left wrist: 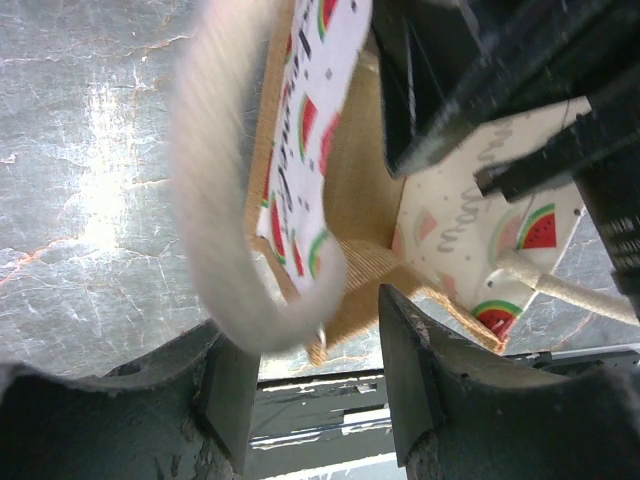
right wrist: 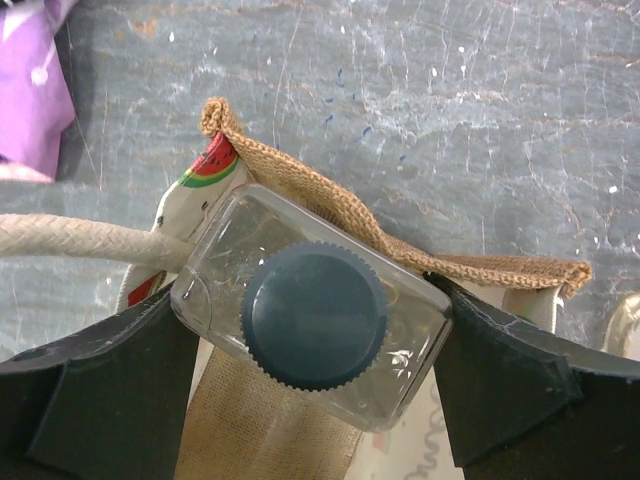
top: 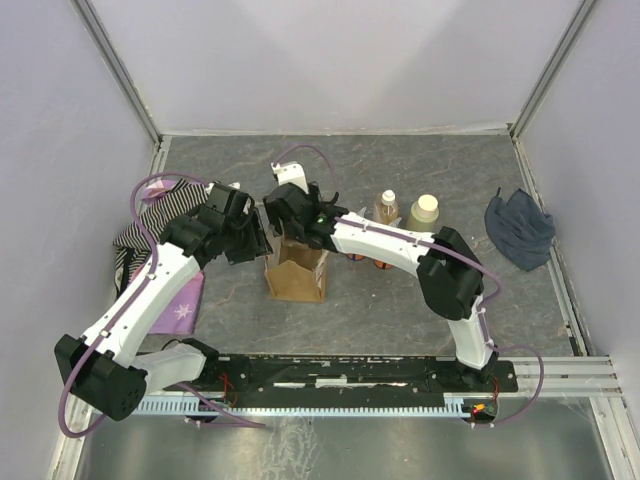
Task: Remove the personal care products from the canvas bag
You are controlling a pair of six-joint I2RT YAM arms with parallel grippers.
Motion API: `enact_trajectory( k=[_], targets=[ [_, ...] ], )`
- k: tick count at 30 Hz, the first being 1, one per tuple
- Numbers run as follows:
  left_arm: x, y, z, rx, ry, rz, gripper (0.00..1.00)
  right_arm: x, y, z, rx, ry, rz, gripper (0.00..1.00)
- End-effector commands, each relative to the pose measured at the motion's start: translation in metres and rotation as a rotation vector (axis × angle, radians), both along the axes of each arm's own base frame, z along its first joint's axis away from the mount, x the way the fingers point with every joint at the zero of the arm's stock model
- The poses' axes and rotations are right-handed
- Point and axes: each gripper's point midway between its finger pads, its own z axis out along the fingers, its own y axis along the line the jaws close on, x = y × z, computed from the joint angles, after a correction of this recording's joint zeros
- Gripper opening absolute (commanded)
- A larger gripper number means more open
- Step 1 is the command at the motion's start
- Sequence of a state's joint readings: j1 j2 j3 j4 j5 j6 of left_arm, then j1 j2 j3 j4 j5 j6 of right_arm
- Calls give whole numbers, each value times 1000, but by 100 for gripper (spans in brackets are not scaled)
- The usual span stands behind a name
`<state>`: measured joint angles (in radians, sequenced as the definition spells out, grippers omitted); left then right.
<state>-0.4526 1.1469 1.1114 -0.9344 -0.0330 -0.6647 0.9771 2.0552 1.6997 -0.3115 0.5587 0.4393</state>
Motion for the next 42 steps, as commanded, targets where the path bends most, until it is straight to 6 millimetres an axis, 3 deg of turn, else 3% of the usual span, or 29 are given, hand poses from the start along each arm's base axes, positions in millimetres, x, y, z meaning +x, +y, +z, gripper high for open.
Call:
enact_trajectory(
  k=[1, 5, 11, 19, 27, 37, 42],
  targets=[
    [2, 1, 6, -13, -30, 10, 56, -8, -3, 75, 141, -78, 40, 21],
    [1, 1, 6, -13, -32, 10, 56, -17, -10, 108, 172, -111, 72, 22],
    [0, 1, 6, -17, -29, 11, 56, -27, -21, 136, 205, -143, 101, 22],
    [-1, 0, 6, -22, -27, 11, 56, -28, -30, 187, 251, -230, 106, 25],
    [-3, 1, 3, -24, -26, 12, 56, -9, -42, 251, 277, -336, 92, 26],
    [-2, 1, 0, -22, -21, 11, 56, 26, -85, 296, 306, -391, 29, 26],
    [-2, 0, -4, -21, -12, 9, 56, 52, -108, 300, 320, -363, -18, 27]
  ],
)
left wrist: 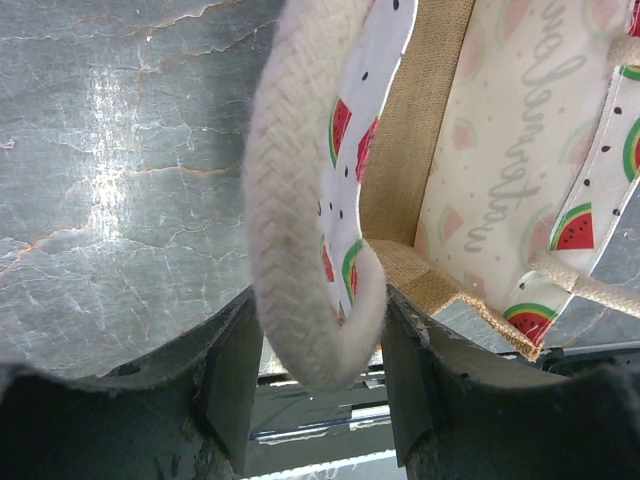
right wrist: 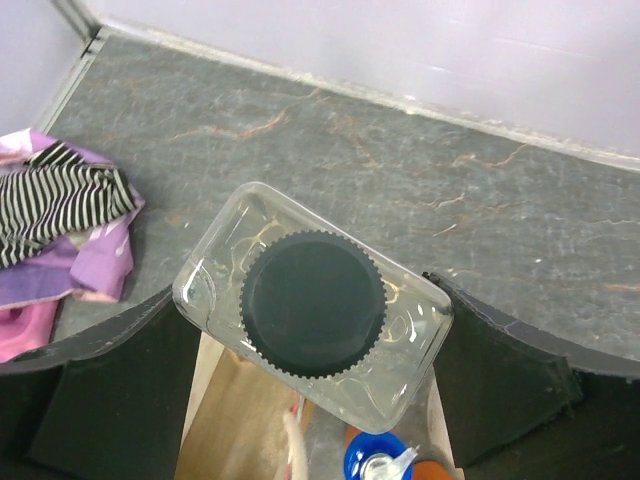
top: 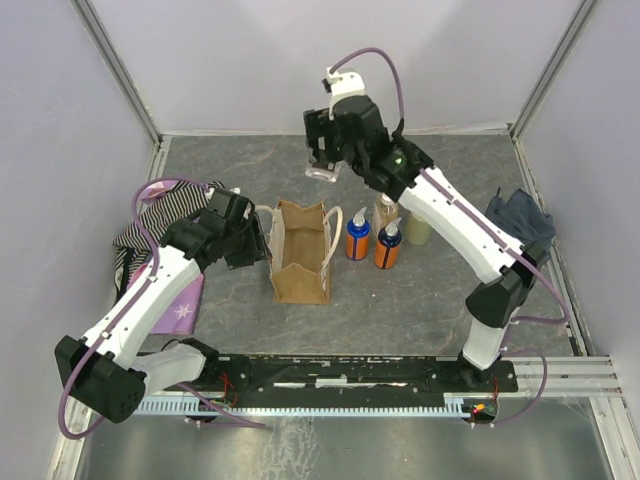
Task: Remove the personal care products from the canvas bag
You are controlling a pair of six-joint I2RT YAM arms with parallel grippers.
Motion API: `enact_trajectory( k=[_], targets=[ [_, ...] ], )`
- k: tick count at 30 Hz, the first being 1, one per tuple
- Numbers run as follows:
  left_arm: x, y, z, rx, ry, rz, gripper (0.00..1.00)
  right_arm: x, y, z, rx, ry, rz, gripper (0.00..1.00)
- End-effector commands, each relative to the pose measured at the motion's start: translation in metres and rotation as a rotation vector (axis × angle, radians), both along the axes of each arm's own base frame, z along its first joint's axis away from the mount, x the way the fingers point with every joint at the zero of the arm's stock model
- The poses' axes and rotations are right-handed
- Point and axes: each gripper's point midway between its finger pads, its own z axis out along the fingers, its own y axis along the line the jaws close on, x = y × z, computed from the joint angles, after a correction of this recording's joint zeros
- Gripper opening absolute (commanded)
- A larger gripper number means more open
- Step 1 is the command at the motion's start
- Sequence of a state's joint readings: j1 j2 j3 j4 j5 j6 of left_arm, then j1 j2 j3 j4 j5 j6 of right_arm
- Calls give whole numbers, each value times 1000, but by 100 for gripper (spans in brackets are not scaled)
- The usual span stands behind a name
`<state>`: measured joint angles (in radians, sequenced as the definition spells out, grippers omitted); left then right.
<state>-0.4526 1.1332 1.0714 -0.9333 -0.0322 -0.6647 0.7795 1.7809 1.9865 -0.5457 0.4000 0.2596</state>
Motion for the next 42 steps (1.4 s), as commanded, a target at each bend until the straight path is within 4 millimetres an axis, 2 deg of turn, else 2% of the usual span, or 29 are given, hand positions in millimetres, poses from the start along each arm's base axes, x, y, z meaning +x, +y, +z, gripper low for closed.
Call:
enact_trajectory(
  k=[1, 4, 8, 24, 30, 35, 42],
  targets=[
    [5, -4, 6, -30, -31, 9, 56, 22, -16, 82, 177, -154, -35, 27],
    [6, -3, 4, -24, -28, 12, 56, 35, -22, 76, 162, -146, -49, 27],
    [8, -3, 2, -18, -25, 13, 56, 51, -24, 56, 126, -116, -65, 27],
    [5, 3, -2, 15, -13, 14, 56, 95, -21, -64, -30, -17, -120, 26],
    [3, 4, -3, 16, -14, 17, 56, 103, -27, -98, -33, 27, -140, 26],
    [2, 3, -4, 14, -7, 14, 56, 112, -37, -129, 28, 97, -185, 25],
    [1, 6, -5, 29, -5, 15, 56, 116, -40, -148, 28, 123, -198, 27]
  ],
)
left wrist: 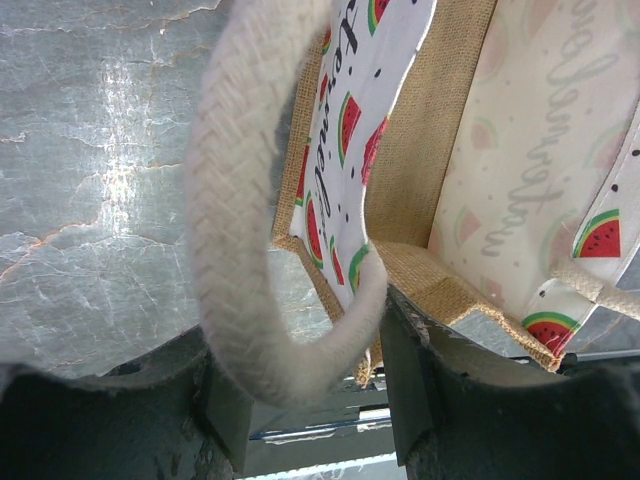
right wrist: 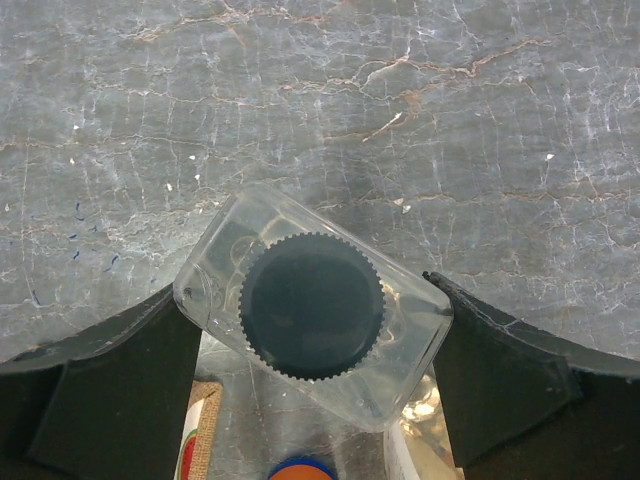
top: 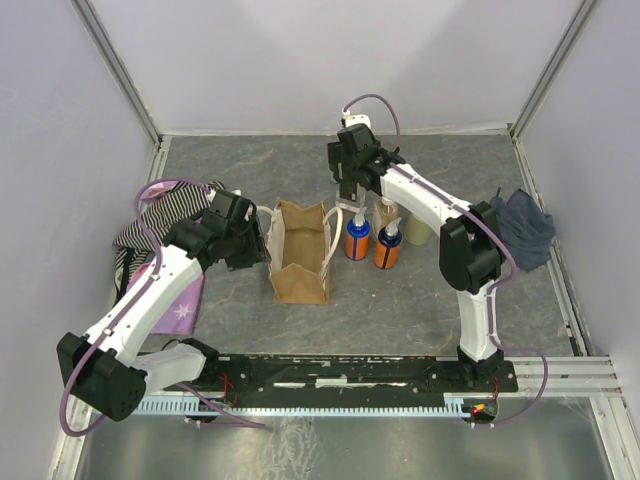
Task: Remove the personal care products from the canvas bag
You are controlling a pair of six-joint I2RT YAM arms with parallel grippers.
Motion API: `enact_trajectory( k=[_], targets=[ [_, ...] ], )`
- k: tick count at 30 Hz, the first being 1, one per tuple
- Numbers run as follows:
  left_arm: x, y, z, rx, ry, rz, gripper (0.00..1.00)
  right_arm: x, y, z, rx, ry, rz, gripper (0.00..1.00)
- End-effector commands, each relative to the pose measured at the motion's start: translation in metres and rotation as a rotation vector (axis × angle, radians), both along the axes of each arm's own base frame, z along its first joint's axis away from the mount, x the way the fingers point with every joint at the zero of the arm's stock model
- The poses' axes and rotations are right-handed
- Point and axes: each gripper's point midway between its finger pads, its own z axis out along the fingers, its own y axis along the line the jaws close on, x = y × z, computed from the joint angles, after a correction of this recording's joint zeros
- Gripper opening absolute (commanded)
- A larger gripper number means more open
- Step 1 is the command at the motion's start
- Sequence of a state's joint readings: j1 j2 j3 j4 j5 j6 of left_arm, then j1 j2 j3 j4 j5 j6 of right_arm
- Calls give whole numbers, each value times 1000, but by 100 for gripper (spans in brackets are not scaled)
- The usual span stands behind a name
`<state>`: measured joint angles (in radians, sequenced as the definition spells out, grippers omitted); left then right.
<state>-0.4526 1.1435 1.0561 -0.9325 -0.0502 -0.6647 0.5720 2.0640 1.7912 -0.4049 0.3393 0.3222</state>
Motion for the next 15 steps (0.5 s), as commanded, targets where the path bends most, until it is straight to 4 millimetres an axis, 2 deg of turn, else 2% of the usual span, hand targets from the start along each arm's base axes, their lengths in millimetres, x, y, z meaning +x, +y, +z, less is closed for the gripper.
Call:
enact_trajectory(
  k=[1, 4, 11, 15],
  targets=[
    [1, 2, 3, 4, -20, 5, 56, 26, 15, 59, 141, -183, -31, 31],
    [2, 2, 3, 3, -19, 4, 56, 25, 14, 54, 136, -173, -34, 39],
    [2, 2, 2, 6, -17, 2, 56, 24, 5, 52, 103, -160, -66, 90],
    [3, 1, 4, 1, -21, 2, 56, 23, 2, 59, 99, -174, -73, 99]
  ],
)
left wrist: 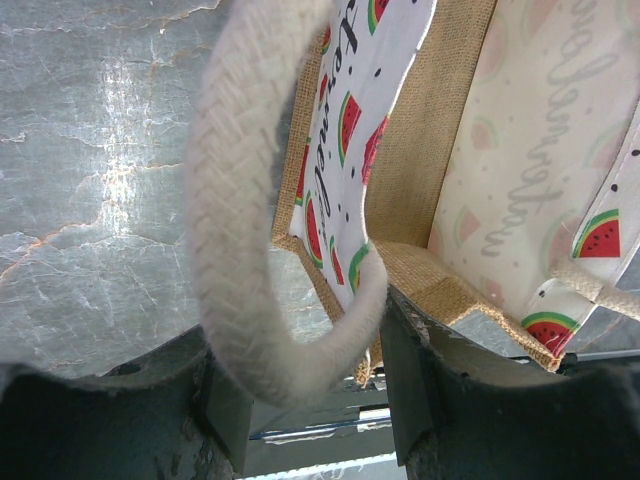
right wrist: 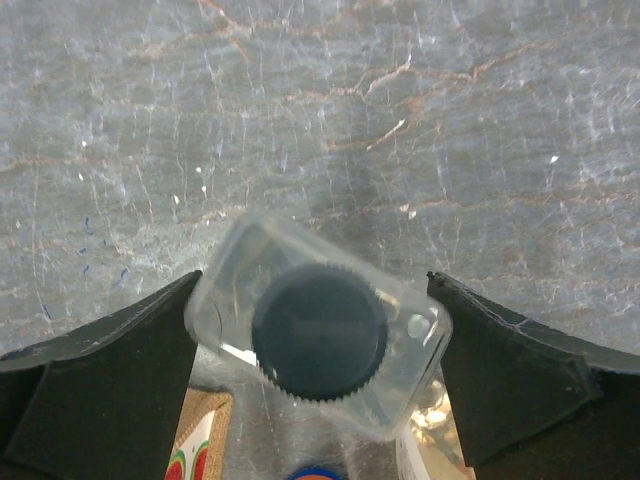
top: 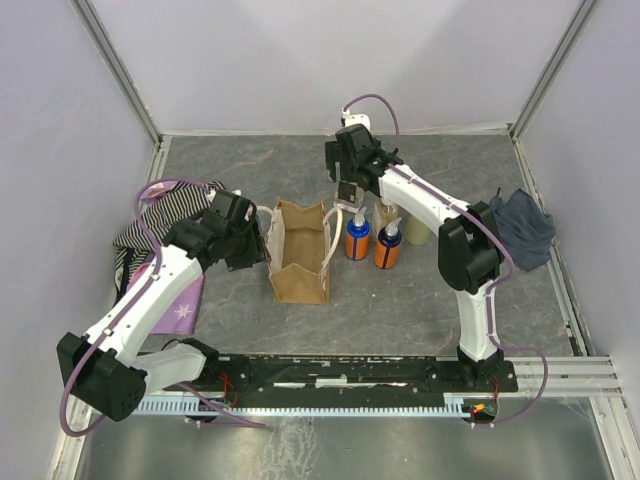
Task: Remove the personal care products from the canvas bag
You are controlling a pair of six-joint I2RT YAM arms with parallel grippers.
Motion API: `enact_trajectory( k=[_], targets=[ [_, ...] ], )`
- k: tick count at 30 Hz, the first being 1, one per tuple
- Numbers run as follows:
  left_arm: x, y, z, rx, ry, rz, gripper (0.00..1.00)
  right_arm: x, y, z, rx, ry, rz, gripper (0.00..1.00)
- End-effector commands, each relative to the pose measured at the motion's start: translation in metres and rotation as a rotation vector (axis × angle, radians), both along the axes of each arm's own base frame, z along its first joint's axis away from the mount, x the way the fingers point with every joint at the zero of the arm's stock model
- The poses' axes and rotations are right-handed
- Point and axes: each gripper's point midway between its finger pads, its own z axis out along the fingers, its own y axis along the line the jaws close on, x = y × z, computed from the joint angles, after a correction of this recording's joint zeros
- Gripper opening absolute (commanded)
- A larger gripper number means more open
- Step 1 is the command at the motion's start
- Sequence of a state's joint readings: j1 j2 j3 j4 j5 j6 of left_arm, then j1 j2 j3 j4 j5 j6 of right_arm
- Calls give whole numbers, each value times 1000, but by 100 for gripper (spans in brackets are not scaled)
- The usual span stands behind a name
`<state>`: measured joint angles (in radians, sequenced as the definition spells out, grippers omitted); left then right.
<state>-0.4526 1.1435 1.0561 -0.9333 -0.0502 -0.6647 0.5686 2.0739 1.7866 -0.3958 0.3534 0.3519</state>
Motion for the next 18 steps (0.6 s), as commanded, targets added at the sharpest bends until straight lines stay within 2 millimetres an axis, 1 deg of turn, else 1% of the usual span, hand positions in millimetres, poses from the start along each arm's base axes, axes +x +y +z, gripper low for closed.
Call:
enact_trajectory(
  k=[1, 3, 4, 6, 7, 10, 12, 14, 15, 16, 18],
  targets=[
    [2, 1, 4, 1, -23, 1, 56, 20, 4, 68, 85, -185, -41, 100],
    [2, 2, 6, 2, -27, 2, 56, 18, 4, 80, 100, -203, -39, 100],
    [2, 2, 6, 4, -28, 2, 56, 17, 3, 90, 114, -218, -38, 100],
    [2, 3, 7, 8, -30, 3, 56, 11, 3, 116, 147, -263, -32, 100],
    [2, 4, 7, 8, -30, 4, 56, 7, 3, 132, 162, -291, -29, 100],
    [3, 4, 10, 8, -34, 5, 56, -15, 0, 197, 190, -397, -12, 100],
    [3, 4, 12, 8, -40, 7, 56, -38, -2, 240, 191, -466, 14, 100],
    [5, 4, 17, 2, -54, 10, 56, -67, -4, 270, 203, -497, 58, 100],
    [5, 3, 20, -3, -63, 10, 56, -81, -6, 278, 210, -497, 92, 100],
    [6, 3, 25, -11, -80, 11, 56, -92, -10, 282, 214, -488, 111, 100],
    [8, 2, 36, -26, -118, 5, 56, -113, -24, 284, 202, -471, 127, 100]
  ],
)
